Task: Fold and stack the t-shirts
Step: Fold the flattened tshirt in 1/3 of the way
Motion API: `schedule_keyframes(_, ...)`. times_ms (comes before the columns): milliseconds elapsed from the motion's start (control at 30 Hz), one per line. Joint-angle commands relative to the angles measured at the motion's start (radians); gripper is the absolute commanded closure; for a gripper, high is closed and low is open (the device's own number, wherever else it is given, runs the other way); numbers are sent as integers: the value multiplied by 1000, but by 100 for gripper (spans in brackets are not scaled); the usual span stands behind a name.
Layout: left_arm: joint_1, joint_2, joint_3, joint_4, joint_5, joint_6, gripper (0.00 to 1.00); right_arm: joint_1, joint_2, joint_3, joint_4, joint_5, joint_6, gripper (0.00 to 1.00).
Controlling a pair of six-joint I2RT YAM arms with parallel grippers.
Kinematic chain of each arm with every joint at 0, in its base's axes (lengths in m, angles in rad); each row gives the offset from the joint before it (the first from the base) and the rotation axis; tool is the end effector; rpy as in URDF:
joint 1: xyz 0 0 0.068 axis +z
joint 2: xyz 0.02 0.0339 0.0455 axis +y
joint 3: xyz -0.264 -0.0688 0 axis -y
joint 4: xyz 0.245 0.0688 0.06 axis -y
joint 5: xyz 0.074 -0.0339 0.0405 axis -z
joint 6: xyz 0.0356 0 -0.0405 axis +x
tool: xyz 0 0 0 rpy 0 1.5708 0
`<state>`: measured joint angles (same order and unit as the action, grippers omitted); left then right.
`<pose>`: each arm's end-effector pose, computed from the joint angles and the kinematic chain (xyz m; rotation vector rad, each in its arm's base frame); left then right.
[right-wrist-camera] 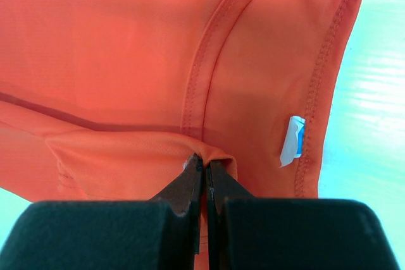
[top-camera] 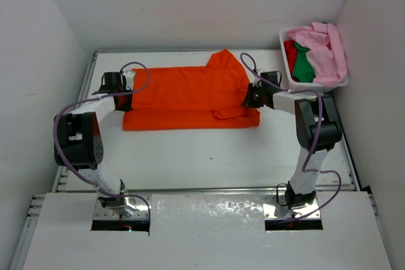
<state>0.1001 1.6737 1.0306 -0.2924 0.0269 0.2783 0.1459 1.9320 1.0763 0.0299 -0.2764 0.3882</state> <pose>0.3426 0.0334 0.1890 0.2344 2.4991 0.1220 0.3870 0.0667 0.1353 0.1627 2.4303 0.5771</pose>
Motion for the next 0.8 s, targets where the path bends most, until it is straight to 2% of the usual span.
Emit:
schedule_keyframes(0,18,18,17,36,-7,-10,100,-3,-16,40,32,22,-20,100)
schedule_keyframes(167,19,79,26,42,-54,-1,99,-3,18,43,33,23,-12,100)
schedule_keyframes(267,21,87,26,58,-71,-7,86,-3,25,51,19,69,-41,88)
schedule_keyframes(300,23,86,29,62,-82,-8,77,-2,27,72,5,86,-52,76)
schedule_keyframes(333,23,87,40,64,-87,-7,73,-3,35,88,-13,101,-63,69)
schedule_keyframes(433,27,89,89,36,-101,-11,65,-3,30,148,-119,183,-115,53)
schedule_keyframes(500,39,78,121,10,-94,-17,57,-3,-2,165,-171,236,-146,50)
schedule_keyframes(533,50,74,149,-14,-85,-21,43,-3,-17,166,-197,246,-153,49)
schedule_keyframes(567,55,55,160,-27,-70,-21,38,-3,-53,166,-214,262,-164,49)
schedule_keyframes(633,69,22,181,-66,-53,-15,37,-3,-89,159,-272,275,-164,48)
schedule_keyframes(667,72,9,184,-80,-36,-10,28,-3,-129,151,-289,275,-161,48)
schedule_keyframes(733,75,-26,171,-134,-27,10,28,-6,-169,114,-338,267,-140,46)
schedule_keyframes(767,75,-34,160,-155,22,18,28,-8,-207,96,-346,254,-127,46)
